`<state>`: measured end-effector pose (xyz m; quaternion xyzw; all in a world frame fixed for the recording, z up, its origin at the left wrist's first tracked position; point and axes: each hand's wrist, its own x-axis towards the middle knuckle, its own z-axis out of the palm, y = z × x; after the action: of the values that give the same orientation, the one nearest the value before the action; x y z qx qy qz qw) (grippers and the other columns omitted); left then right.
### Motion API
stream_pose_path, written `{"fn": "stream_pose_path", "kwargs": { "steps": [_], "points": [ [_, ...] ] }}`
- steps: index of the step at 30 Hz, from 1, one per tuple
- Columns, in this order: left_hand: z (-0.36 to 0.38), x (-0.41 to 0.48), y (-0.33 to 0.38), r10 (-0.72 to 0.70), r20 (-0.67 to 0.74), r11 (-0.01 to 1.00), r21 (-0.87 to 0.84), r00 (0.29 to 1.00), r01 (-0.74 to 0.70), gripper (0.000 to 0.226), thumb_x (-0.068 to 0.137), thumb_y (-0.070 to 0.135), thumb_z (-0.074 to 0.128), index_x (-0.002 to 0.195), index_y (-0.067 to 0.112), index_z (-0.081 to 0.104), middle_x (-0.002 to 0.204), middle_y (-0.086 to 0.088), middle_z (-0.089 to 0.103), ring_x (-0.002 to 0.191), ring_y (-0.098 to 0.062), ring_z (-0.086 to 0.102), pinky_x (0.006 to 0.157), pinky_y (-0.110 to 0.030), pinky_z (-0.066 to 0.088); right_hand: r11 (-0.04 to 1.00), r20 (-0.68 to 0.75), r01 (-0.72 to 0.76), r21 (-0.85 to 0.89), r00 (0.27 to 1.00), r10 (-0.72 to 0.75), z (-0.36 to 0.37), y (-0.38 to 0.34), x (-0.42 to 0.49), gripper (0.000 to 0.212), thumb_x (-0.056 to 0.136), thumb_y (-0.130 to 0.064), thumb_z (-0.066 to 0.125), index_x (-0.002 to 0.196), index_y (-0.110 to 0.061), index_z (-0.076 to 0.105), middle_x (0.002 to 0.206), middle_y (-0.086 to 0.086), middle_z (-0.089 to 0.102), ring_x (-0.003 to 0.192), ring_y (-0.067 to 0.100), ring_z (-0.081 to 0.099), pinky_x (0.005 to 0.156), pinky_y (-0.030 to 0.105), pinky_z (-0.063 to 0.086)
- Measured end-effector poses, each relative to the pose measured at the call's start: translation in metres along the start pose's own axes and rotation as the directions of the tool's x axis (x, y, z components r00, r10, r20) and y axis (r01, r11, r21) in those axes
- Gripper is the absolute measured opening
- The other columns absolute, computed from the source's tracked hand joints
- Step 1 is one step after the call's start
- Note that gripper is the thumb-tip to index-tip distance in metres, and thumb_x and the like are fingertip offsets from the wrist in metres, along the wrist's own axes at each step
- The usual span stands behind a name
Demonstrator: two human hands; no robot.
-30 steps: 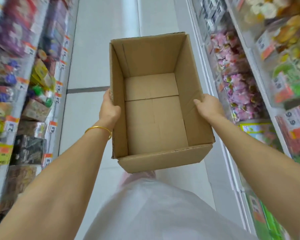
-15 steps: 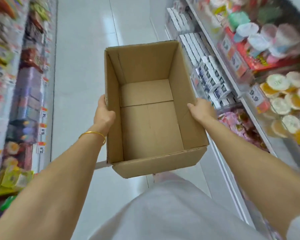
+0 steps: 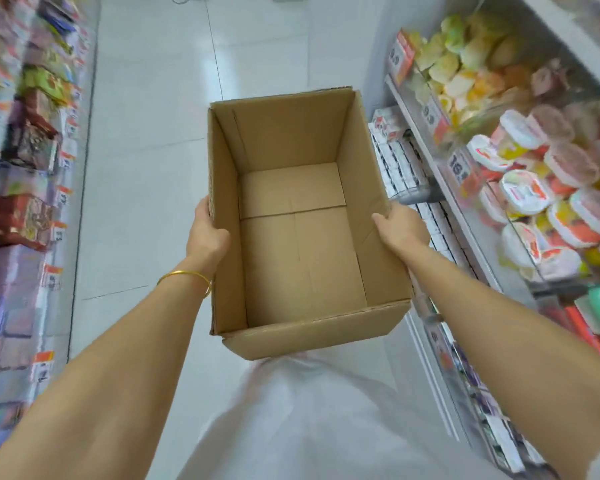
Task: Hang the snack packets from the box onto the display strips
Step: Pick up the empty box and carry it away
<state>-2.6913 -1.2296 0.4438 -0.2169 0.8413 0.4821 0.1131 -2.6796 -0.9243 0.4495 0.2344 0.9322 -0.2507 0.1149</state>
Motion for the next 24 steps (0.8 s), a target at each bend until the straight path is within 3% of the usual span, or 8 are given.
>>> {"fn": "stream_pose_path", "kwargs": {
  "steps": [7, 11, 17, 21, 24],
  "points": [
    [0.034, 0.198, 0.097, -0.092, 0.017, 0.992, 0.088, 0.996, 0.090, 0.072, 0.081, -0.004, 0.038, 0.142, 0.027, 0.015, 0.137, -0.015, 0.046, 0.112, -0.035, 0.055, 0.093, -0.050, 0.049, 0.998, 0.032, -0.064, 0.014, 0.997, 0.064, 0.002, -0.081, 0.204, 0.037, 0.095, -0.034, 0.047, 0.118, -0.007, 0.054, 0.111, 0.014, 0.062, 0.102, 0.034, 0.058, 0.072, 0.032, 0.040],
    [0.062, 0.313, 0.103, -0.102, -0.031, 0.987, 0.124, 0.994, 0.106, 0.061, 0.081, -0.006, 0.044, 0.136, 0.014, 0.027, 0.119, -0.014, 0.054, 0.089, -0.027, 0.058, 0.066, -0.032, 0.050, 1.000, 0.069, -0.024, -0.010, 0.997, 0.025, 0.048, -0.123, 0.330, 0.037, 0.096, -0.034, 0.045, 0.120, -0.006, 0.052, 0.108, 0.017, 0.063, 0.102, 0.036, 0.058, 0.082, 0.039, 0.047],
    [0.146, 0.496, 0.046, -0.237, -0.007, 0.953, 0.194, 0.971, 0.234, 0.064, 0.082, -0.008, 0.043, 0.138, 0.020, 0.027, 0.107, -0.008, 0.055, 0.091, -0.030, 0.057, 0.078, -0.040, 0.053, 0.998, 0.158, -0.011, -0.066, 0.987, 0.022, 0.170, -0.147, 0.534, 0.034, 0.097, -0.031, 0.043, 0.118, -0.005, 0.050, 0.113, 0.018, 0.061, 0.105, 0.037, 0.056, 0.085, 0.041, 0.044],
    [0.224, 0.603, -0.014, -0.282, -0.025, 0.947, 0.152, 0.959, 0.283, 0.068, 0.080, -0.012, 0.035, 0.140, 0.021, 0.030, 0.124, -0.010, 0.055, 0.104, -0.031, 0.055, 0.088, -0.041, 0.051, 0.991, 0.229, -0.097, -0.096, 0.966, 0.117, 0.269, -0.131, 0.643, 0.038, 0.098, -0.026, 0.042, 0.130, -0.006, 0.042, 0.125, 0.019, 0.054, 0.116, 0.037, 0.050, 0.092, 0.042, 0.041],
    [0.280, 0.663, -0.055, -0.309, -0.007, 0.944, 0.123, 0.951, 0.308, 0.070, 0.079, -0.012, 0.032, 0.139, 0.024, 0.032, 0.126, -0.009, 0.055, 0.106, -0.030, 0.056, 0.087, -0.039, 0.052, 0.980, 0.208, -0.153, -0.130, 0.962, 0.178, 0.326, -0.110, 0.702, 0.034, 0.098, -0.011, 0.040, 0.130, -0.002, 0.039, 0.129, 0.022, 0.048, 0.119, 0.037, 0.047, 0.094, 0.041, 0.040]
  ]
}}
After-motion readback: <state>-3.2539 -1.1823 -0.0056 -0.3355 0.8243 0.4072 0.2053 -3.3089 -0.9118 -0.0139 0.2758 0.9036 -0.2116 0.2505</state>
